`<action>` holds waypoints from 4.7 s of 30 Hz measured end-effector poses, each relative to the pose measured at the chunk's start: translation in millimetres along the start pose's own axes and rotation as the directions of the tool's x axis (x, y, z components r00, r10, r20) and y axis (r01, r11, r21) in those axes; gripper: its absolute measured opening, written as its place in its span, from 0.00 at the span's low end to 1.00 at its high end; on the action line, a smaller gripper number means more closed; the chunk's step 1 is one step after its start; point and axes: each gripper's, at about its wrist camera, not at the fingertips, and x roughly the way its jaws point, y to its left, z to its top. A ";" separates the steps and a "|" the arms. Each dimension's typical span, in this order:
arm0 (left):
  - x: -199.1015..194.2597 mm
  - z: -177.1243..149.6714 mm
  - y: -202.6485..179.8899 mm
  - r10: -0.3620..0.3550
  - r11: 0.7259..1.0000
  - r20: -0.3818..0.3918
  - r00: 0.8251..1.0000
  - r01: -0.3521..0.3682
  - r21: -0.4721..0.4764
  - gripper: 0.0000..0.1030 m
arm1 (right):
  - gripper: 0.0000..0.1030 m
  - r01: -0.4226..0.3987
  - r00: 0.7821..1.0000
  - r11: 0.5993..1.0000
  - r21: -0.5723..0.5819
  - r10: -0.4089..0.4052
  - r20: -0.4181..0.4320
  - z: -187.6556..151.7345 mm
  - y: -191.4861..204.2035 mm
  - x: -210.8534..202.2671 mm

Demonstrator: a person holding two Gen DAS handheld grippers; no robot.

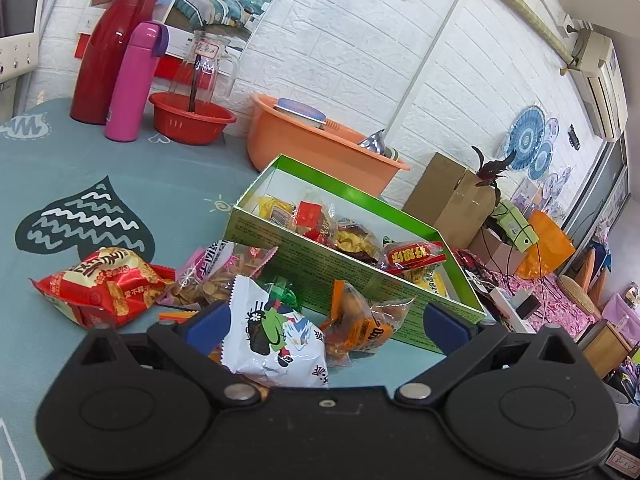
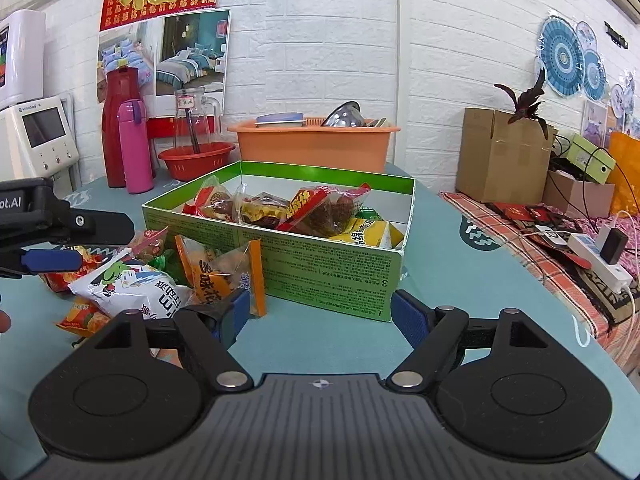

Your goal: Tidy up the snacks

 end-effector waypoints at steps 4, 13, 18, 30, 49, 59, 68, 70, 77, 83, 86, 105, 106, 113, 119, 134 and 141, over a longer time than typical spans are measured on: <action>-2.1 0.3 0.2 -0.004 1.000 0.010 1.000 0.004 -0.005 1.00 | 1.00 -0.006 1.000 1.000 0.000 0.006 0.002 -0.4 0.4 -1.7; -1.8 0.2 -0.7 -0.010 1.000 0.011 1.000 0.010 -0.002 1.00 | 1.00 -0.006 1.000 1.000 0.001 0.006 -0.006 -1.5 0.2 -1.1; -2.9 1.2 0.0 -0.018 1.000 0.020 1.000 0.018 -0.008 1.00 | 1.00 -0.014 1.000 1.000 -0.014 0.014 0.000 1.6 3.8 -1.8; -5.0 2.1 -0.3 -0.032 0.999 0.027 0.999 0.032 -0.009 1.00 | 1.00 -0.025 1.000 0.999 -0.033 0.025 0.011 5.1 7.8 -5.3; -5.2 1.6 1.2 -0.028 0.999 0.023 0.999 0.028 -0.017 1.00 | 1.00 -0.032 0.999 0.999 -0.039 0.032 0.001 2.3 10.4 -6.8; -3.6 1.7 2.0 -0.023 1.000 0.016 1.000 0.024 -0.019 1.00 | 1.00 -0.036 0.999 0.999 -0.036 0.036 0.003 2.2 11.4 -9.1; -2.9 2.0 4.6 -0.010 1.000 0.014 1.000 0.010 -0.030 1.00 | 1.00 -0.053 0.999 0.998 -0.026 0.053 -0.006 1.7 12.6 -6.4; -3.9 2.5 5.3 -0.010 0.999 0.021 1.000 0.011 -0.032 1.00 | 1.00 -0.058 0.998 0.998 -0.031 0.058 -0.009 2.0 14.1 -5.2; -1.9 2.0 3.5 -0.007 1.000 0.011 1.000 0.007 -0.023 1.00 | 1.00 -0.057 0.998 0.998 -0.017 0.057 -0.019 0.0 10.6 -3.7; -9.9 4.7 7.1 -0.031 0.999 0.044 0.999 0.033 -0.038 1.00 | 1.00 -0.065 0.997 0.998 -0.010 0.065 -0.028 2.5 10.9 -3.2; -16.9 9.4 15.2 -0.046 0.996 0.070 0.997 0.051 -0.070 1.00 | 1.00 -0.109 0.994 0.994 -0.014 0.109 -0.031 4.3 12.2 -8.1; -43.7 14.6 48.0 -0.021 0.985 0.001 1.000 0.021 -0.174 1.00 | 1.00 -0.368 0.930 0.895 -0.254 0.346 -0.128 22.4 53.2 15.2; -41.5 16.4 45.1 -0.020 0.986 0.000 1.000 0.020 -0.164 1.00 | 1.00 -0.346 0.938 0.903 -0.253 0.325 -0.122 26.3 49.8 19.0; -31.7 16.2 40.7 -0.025 0.987 -0.016 1.000 0.022 -0.159 1.00 | 1.00 -0.308 0.948 0.928 -0.211 0.280 -0.150 33.7 36.9 55.6; -33.4 20.1 53.8 0.009 0.981 -0.008 1.000 -0.010 -0.194 1.00 | 1.00 -0.308 0.944 0.941 -0.137 0.284 -0.170 31.0 31.7 72.7; -35.9 21.2 53.2 0.020 0.982 -0.008 1.000 -0.021 -0.190 1.00 | 0.74 -0.339 0.931 0.937 -0.088 0.320 -0.179 29.2 30.7 86.1; -34.8 24.4 38.2 0.007 0.990 -0.012 1.000 -0.009 -0.141 1.00 | 0.74 -0.348 0.931 0.936 -0.059 0.337 -0.140 29.9 7.4 55.8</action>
